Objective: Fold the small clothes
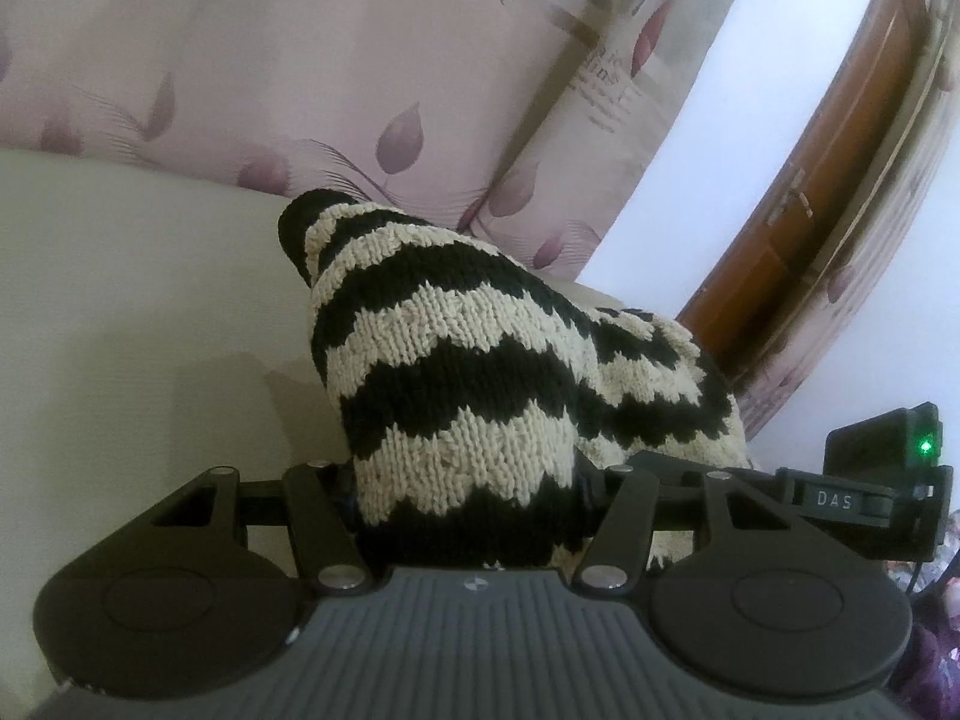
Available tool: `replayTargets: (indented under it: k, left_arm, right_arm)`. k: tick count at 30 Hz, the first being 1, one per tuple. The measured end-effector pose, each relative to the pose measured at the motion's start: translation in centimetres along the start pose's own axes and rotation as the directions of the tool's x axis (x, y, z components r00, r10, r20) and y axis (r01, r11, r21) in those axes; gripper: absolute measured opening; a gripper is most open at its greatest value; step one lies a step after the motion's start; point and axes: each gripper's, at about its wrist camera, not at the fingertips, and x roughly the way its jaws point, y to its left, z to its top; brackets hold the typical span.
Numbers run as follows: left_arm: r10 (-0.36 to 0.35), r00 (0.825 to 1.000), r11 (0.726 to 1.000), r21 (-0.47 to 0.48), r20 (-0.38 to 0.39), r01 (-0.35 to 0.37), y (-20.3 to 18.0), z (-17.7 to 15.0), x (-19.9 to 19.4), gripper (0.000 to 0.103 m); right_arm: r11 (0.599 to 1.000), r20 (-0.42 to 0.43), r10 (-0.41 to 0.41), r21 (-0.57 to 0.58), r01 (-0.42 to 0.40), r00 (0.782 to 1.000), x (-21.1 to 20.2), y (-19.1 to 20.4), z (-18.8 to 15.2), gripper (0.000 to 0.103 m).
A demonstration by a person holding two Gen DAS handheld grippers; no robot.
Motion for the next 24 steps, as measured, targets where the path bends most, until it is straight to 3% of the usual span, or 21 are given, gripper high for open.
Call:
replayTargets:
  k: [14, 24]
  left_arm:
    - [0.063, 0.998, 0.998, 0.028, -0.008, -0.063, 1.2, -2.7, -5.2, 0.058]
    - [0.079, 0.997, 0.996, 0.035, -0.009, -0.078, 1.7, -3.3, -5.9, 0.059]
  right_arm:
    - [1.000, -0.023, 0.005, -0.026, -0.006, 1.000, 0.2, 5.1, -5.4, 0.044]
    - [0.999, -0.029, -0.013, -0.040, 0.012, 0.999, 0.7, 6.1, -6.2, 0.044]
